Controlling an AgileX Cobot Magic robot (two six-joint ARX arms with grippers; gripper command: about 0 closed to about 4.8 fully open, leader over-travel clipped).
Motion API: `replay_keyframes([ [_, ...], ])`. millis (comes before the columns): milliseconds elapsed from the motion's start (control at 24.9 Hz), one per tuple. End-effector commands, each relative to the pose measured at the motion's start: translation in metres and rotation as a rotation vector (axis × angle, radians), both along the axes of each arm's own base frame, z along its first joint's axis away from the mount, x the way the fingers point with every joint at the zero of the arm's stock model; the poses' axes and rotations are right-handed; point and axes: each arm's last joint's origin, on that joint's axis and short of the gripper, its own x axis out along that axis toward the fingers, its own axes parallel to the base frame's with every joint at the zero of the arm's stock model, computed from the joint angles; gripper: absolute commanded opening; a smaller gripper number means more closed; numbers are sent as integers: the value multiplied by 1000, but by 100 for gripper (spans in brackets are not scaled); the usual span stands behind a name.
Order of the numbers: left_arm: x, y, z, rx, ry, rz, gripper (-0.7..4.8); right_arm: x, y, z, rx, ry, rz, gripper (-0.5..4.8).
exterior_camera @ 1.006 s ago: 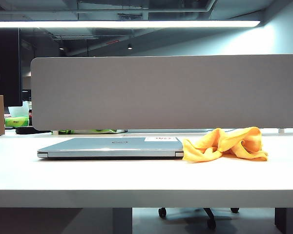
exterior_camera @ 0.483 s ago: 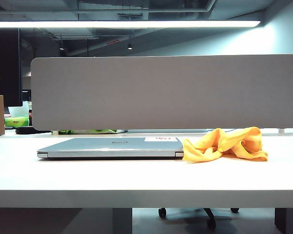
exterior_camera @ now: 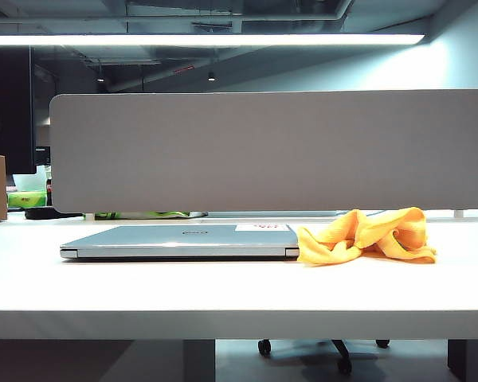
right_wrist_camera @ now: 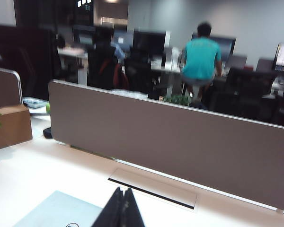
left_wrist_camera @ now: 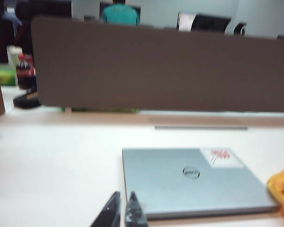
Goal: Pick up the rag and use it to wipe the water off the lid of the laptop on the table.
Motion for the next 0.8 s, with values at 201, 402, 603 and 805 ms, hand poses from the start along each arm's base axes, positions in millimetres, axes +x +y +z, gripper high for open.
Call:
replay_keyframes([
  [201, 23, 4, -48, -4, 115, 156, 19, -13, -3, -61, 41, 42, 9, -6],
  [402, 32, 3, -69, 1, 122, 129, 19, -16, -4, -120, 88, 147, 29, -5],
  [603, 36, 0, -79, 6, 85, 48, 19, -11, 2, -167, 101, 257, 163, 1],
  [805, 40, -1, -97, 30, 131, 16, 19, 6, 12, -225, 83, 437, 343, 0],
])
